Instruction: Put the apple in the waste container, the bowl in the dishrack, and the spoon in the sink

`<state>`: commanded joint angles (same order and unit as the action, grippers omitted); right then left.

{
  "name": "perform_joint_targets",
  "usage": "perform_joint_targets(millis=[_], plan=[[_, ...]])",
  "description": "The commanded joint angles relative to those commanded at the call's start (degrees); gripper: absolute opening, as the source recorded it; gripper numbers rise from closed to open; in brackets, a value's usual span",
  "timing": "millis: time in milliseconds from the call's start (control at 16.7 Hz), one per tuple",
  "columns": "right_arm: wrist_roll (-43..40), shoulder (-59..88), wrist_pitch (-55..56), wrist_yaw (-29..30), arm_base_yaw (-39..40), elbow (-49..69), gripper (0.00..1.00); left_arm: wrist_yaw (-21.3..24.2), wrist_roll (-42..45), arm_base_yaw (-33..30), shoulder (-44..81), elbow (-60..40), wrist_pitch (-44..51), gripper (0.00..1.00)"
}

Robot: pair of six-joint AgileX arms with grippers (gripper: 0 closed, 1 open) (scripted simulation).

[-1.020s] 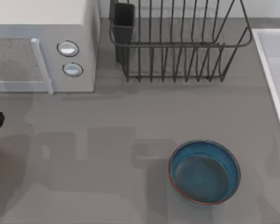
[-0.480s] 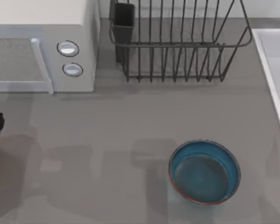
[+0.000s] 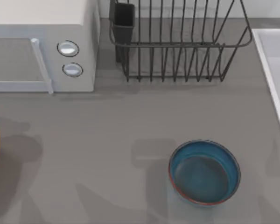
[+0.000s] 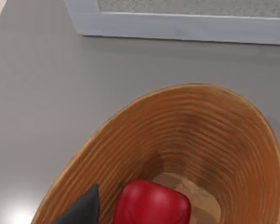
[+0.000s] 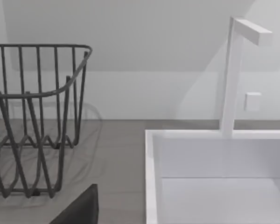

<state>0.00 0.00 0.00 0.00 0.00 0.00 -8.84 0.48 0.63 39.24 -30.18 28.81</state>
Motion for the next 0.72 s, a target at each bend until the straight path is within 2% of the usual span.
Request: perform_joint_targets(millis=[360,540,720], plan=[[0.0,0.0,0.0,0.0,0.0,0.0,1.0,5.84,-0.34,-0.41,-30.04,21.64,-20.45,1.0],[0.0,0.0,0.0,0.0,0.0,0.0,1.0,8.15,-0.45,-0.58,-37.37,28.44,-27.04,1.0],[0.0,0.0,0.0,0.0,0.0,0.0,1.0,8.85,-0.48,-0.62,-39.24,30.19,-28.81,1.0]])
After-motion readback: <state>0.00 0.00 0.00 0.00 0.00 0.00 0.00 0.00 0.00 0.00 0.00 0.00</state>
